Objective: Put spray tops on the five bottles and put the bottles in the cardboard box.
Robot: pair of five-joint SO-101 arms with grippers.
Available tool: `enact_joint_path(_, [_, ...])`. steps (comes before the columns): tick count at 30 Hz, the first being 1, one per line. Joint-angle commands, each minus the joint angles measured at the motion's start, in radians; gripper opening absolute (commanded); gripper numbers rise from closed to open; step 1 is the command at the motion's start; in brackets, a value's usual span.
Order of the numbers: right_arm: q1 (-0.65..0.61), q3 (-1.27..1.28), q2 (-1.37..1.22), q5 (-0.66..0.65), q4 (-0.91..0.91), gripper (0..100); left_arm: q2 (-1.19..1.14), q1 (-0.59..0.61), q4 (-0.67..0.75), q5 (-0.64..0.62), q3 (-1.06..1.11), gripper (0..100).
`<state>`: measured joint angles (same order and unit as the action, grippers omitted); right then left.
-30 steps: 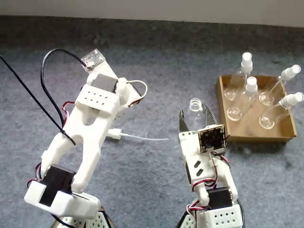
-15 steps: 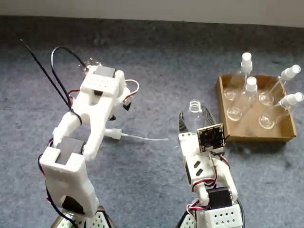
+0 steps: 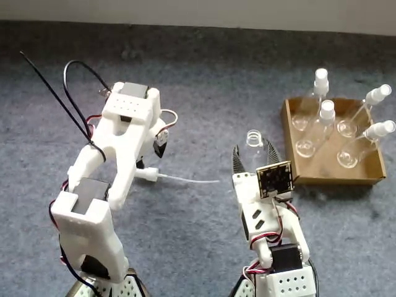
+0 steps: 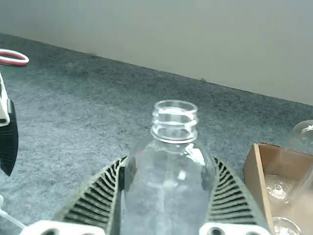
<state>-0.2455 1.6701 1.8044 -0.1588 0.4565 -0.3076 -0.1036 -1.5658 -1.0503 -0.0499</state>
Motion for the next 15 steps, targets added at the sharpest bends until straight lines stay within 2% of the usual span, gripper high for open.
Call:
enact_joint_path(1, [-0.007, 0.156, 0.001, -0.009, 0.002, 12.0, 0.004, -0.004, -0.032, 0.041, 0.010, 15])
enact_joint_path(5, [-0.008, 0.156, 0.001, -0.009, 0.002, 12.0, 0.004, -0.001, -0.012, 0.038, 0.081, 15])
enact_joint_path(10, [-0.008, 0.156, 0.001, -0.009, 0.002, 12.0, 0.004, 0.001, 0.141, 0.038, 0.200, 15])
enact_joint_path(15, [-0.008, 0.156, 0.001, -0.009, 0.002, 12.0, 0.005, -0.001, 0.232, 0.038, 0.251, 15])
